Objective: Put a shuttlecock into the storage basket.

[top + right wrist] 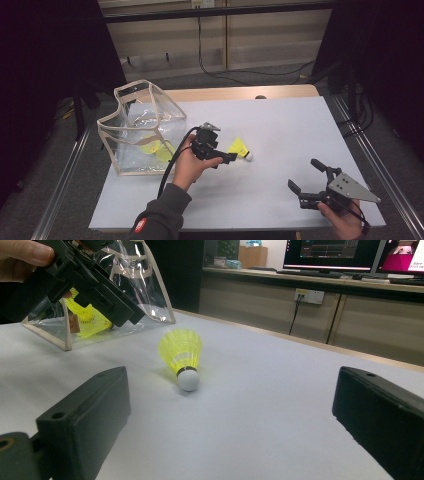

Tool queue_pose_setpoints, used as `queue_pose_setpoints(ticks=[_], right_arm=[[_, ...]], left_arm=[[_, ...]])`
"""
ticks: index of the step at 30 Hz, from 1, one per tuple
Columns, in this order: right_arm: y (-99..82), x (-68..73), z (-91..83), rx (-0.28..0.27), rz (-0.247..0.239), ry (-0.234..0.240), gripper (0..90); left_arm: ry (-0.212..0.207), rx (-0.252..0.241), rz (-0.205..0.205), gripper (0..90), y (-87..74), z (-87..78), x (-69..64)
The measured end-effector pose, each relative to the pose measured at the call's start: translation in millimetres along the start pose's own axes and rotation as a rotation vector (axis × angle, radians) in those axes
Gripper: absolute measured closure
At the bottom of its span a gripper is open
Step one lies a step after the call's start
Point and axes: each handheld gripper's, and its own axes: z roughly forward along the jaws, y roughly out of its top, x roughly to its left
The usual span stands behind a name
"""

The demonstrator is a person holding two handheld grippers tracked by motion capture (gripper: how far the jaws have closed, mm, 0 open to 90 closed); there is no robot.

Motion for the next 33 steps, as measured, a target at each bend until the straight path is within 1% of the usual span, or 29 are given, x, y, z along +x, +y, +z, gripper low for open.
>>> queue_pose_setpoints(ticks=[1, 3, 7, 8, 11, 13, 16, 22, 26, 33], right_arm=[[0.1, 0.2, 0.0, -0.001, 0.000, 0.000, 1.9], [0.3, 0.3, -0.4, 0.000, -0.006, -0.001, 1.9], [0.2, 0.0, -0.2, -0.003, -0.001, -0.001, 1.9], [0.2, -0.1, -0.3, -0.003, 0.000, 0.000, 1.9], [0.1, -0.2, -0.2, -0.002, -0.001, 0.000, 1.9], [0.1, -0.1, -0.2, -0.002, -0.001, 0.000, 1.9], [0.1, 0.1, -0.1, -0.001, 0.000, 0.000, 1.9], [0.0, -0.2, -0.2, -0.001, 0.000, 0.000, 1.9], [0.3, 0.4, -0.2, -0.001, -0.004, 0.000, 2.0], [0.1, 0.1, -0.2, -0.002, -0.002, 0.001, 1.9]], left_arm=[[0.001, 0.004, 0.006, 12.8, -0.1, 0.7, 0.5], [0.002, 0.005, 0.005, 13.7, -0.3, 2.7, 0.6], [0.015, 0.001, 0.000, 14.8, -1.0, 5.7, 2.0], [0.011, 0.003, -0.003, 14.9, -1.1, 6.4, 2.4], [0.021, 0.008, 0.008, 15.6, -1.4, 8.8, 1.8], [0.018, 0.008, 0.000, 15.9, -1.6, 10.4, 1.5], [0.024, 0.015, 0.007, 16.0, -2.2, 12.6, 1.3], [0.032, 0.012, 0.012, 16.2, -3.0, 14.2, 0.2], [0.029, 0.009, 0.004, 16.2, -3.3, 15.3, 1.2], [0.046, 0.006, 0.009, 16.7, -3.9, 16.8, 1.5]])
